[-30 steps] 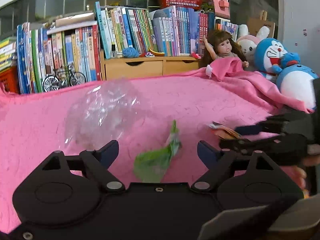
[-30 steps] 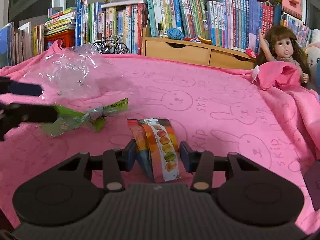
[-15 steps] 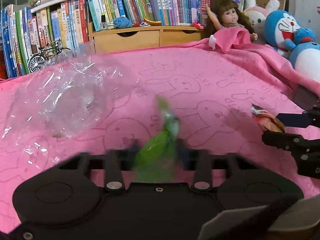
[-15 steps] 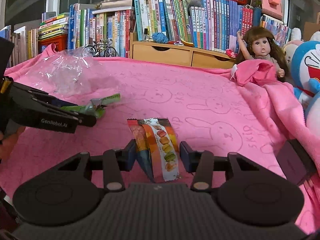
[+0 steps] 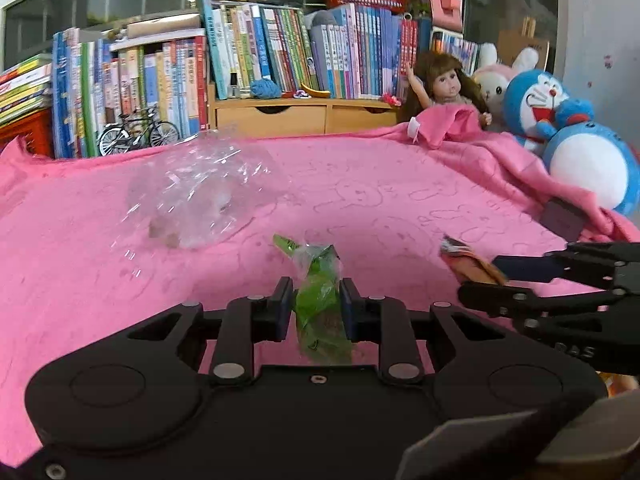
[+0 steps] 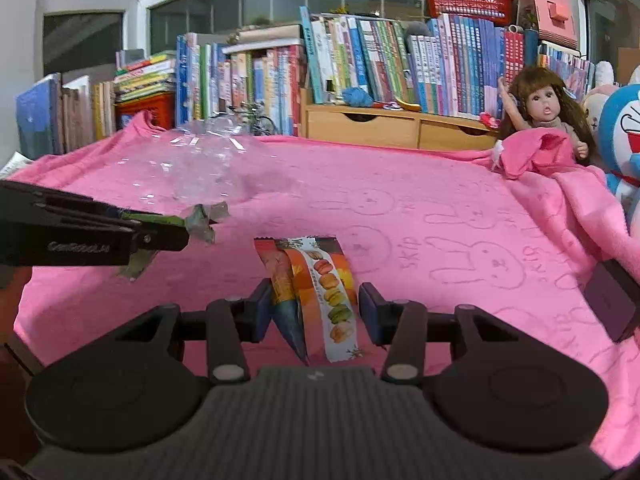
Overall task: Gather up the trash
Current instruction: 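Grasp the green wrapper with the left tool while the right tool grasps the snack packet, then carry both held items down into the white bin and open both tools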
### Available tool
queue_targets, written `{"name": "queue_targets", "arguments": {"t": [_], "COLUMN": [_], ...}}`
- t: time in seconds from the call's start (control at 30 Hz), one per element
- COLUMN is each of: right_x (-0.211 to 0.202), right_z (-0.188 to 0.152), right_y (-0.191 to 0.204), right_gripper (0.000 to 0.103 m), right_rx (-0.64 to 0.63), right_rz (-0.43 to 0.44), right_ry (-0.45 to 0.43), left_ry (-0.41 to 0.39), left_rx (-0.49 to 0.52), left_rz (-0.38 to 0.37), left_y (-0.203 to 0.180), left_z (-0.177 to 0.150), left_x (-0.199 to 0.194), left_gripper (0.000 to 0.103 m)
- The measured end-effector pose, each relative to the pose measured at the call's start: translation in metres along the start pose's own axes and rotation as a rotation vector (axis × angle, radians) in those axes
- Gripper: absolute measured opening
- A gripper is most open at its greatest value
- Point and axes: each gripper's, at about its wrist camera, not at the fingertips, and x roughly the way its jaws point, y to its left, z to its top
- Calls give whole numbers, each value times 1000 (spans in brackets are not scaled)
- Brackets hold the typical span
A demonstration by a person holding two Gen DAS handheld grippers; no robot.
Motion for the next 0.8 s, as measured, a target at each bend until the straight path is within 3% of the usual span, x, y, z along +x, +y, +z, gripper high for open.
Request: {"name": "queue_targets", "arguments": {"t": [0.2,0.4,0.6,0.8], "right_x": [-16,-35,-53,-69], "right_z": [-15,-33,-55,-75], "right_y": [20,44,65,77], "right_gripper": [51,51,51,51], "right_rx": [8,-17,-27,-17], "right_rz": [23,49,75,92], "right_ry": [-10,-8,8,24], "left_ry": [62,64,118,182], "left_rx": [-68,-112,-186,-190], "left_rz": [-54,-54,-67,-55], "left_y": [0,4,12,15], "left_z": [-23,-46,-73,-101], "left_x": [-42,-78,-101,-117], "left_gripper": [22,21,20,19]}}
